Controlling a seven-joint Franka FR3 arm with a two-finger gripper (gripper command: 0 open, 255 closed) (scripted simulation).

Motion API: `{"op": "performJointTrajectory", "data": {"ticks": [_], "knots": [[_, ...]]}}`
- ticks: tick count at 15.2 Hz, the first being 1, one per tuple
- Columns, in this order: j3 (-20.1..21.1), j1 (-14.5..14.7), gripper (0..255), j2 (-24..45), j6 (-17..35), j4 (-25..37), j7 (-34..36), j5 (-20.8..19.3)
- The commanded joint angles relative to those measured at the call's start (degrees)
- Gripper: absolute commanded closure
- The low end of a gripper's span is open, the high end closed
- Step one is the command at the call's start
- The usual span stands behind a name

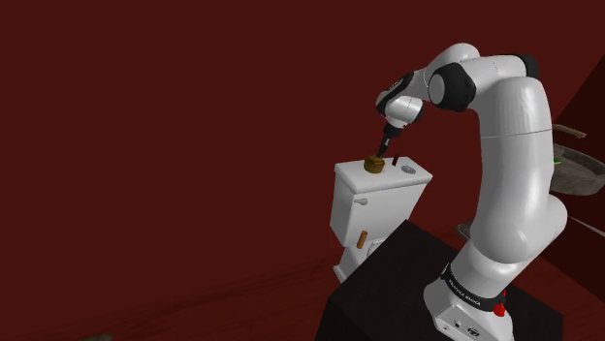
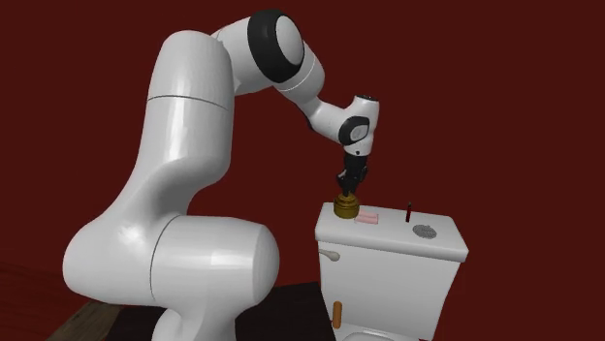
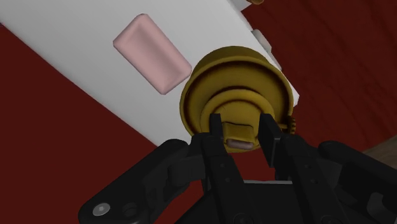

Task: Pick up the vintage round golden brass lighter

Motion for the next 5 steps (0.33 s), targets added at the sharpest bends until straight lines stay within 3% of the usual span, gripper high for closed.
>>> {"op": "performJointTrajectory", "data": {"ticks": [1, 5], "knots": [[-0.5, 0.3, 255, -0.9, -1.1, 0.3, 0.6, -0.8], [-1.0, 0.6, 255, -1.9, -2.2, 0.6, 1.2, -1.6]]}}
